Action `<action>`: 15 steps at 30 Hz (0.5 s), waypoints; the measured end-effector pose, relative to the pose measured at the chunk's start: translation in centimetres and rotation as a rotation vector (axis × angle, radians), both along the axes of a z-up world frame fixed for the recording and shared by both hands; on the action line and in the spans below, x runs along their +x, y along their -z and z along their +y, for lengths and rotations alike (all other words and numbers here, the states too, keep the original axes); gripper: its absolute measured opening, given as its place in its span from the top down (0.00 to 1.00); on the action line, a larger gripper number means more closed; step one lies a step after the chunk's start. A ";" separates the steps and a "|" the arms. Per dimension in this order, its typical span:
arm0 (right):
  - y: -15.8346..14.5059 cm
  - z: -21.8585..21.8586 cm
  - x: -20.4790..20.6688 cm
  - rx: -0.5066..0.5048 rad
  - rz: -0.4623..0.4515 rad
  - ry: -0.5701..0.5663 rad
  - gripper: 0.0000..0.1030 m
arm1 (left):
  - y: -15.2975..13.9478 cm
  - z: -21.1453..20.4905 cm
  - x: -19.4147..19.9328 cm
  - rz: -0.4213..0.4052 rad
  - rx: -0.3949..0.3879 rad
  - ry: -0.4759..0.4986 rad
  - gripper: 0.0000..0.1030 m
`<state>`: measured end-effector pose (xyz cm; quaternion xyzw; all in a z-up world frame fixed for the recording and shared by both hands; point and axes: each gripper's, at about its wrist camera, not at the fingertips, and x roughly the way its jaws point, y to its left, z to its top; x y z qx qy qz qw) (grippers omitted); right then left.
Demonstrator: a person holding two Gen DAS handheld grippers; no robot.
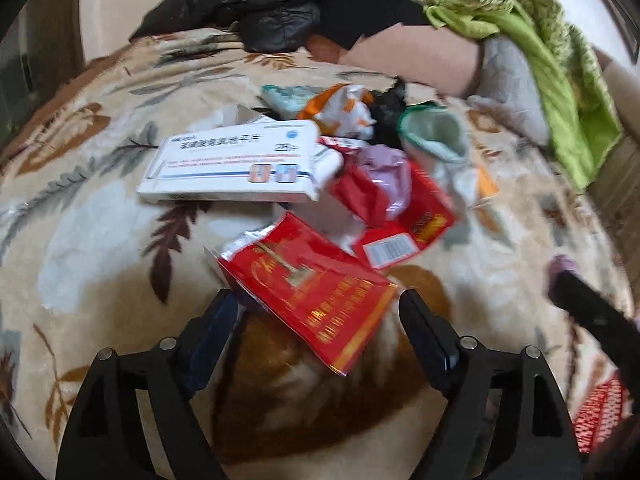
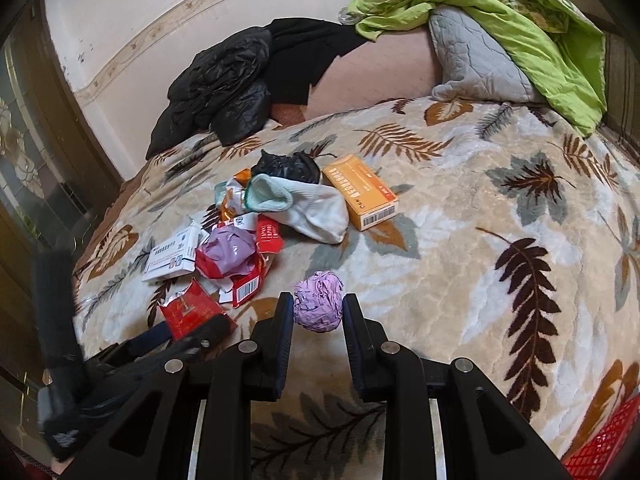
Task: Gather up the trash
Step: 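Grasp the red cigarette pack with the left tool while the right holds the purple ball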
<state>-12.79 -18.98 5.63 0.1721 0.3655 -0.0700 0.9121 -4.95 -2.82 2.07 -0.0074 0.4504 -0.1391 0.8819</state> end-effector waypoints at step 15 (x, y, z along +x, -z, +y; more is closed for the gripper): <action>-0.2 0.7 -0.1 -0.016 -0.009 -0.013 0.74 | -0.6 3.0 -0.3 -0.030 -0.055 0.043 0.43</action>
